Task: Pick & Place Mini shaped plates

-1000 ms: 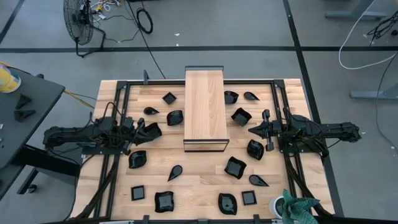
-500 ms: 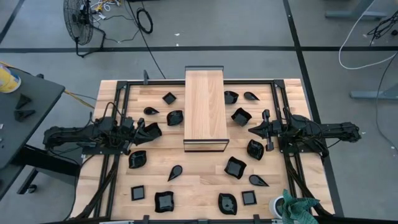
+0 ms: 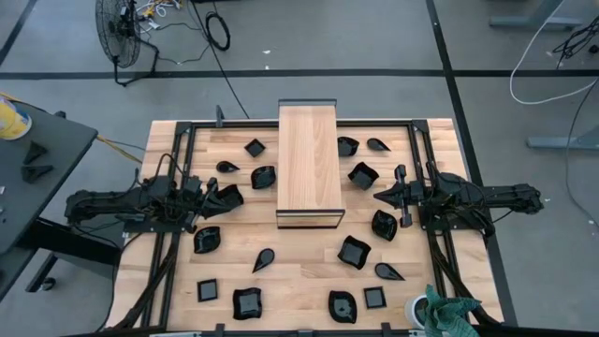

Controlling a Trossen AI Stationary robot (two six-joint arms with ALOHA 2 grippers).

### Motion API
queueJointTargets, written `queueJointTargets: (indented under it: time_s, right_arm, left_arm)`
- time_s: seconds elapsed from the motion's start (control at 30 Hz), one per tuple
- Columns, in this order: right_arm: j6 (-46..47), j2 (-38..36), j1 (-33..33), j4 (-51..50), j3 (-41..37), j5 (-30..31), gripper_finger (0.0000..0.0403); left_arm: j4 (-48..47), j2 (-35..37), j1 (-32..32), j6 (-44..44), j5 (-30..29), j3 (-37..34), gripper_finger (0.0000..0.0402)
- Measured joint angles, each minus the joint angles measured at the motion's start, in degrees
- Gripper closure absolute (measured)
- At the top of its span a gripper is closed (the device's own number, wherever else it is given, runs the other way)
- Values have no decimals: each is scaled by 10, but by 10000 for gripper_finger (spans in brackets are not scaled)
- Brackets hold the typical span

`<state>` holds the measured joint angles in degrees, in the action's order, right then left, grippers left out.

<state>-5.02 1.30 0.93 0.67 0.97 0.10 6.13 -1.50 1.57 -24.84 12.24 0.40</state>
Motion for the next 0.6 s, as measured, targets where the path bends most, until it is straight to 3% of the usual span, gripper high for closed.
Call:
queueJointTargets:
  time_s: [0.17,0.43,0.6]
  right_arm:
    - [2,0,0,1,0,0,392]
    - [127,0,0,64,3,-1,392]
    - [117,0,0,62,51,-7,392]
  left_arm:
    - [0,0,0,0,0,0,399]
    - [0,0,0,0,0,0,399]
    - [0,0,0,0,0,0,399]
